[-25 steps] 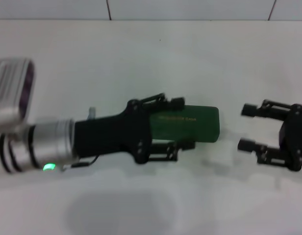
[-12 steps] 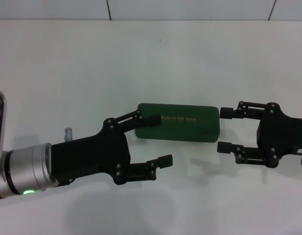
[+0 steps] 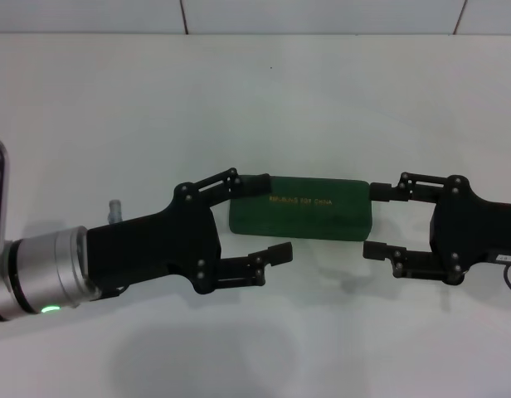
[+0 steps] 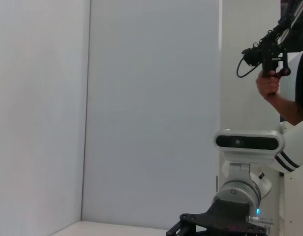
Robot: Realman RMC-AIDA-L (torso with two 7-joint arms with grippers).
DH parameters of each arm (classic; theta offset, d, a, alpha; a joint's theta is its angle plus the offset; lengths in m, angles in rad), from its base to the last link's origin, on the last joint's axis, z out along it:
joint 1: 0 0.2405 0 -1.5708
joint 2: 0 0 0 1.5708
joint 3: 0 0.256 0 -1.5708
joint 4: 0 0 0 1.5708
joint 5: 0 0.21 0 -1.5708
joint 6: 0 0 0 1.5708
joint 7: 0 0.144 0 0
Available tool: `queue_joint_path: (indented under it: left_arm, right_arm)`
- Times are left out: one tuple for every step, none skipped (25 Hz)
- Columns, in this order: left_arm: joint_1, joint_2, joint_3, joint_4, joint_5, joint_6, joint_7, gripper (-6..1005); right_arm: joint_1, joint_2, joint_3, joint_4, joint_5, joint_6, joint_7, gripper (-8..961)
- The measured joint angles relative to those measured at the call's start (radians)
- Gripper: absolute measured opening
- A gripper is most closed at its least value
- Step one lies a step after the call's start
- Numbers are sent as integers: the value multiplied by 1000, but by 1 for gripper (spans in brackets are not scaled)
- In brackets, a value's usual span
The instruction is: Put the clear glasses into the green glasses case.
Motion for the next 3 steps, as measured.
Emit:
queue_joint_path:
  left_arm:
    - [0,1,0,0,-1,0,0,842]
    - [0,2,0,0,-2,0,0,842]
    - [0,2,0,0,-3,0,0,842]
  right_arm:
    - [0,0,0,0,0,2,0,676]
    - [0,0,0,0,0,4,-2,676]
    - [0,0,0,0,0,7,-8,676]
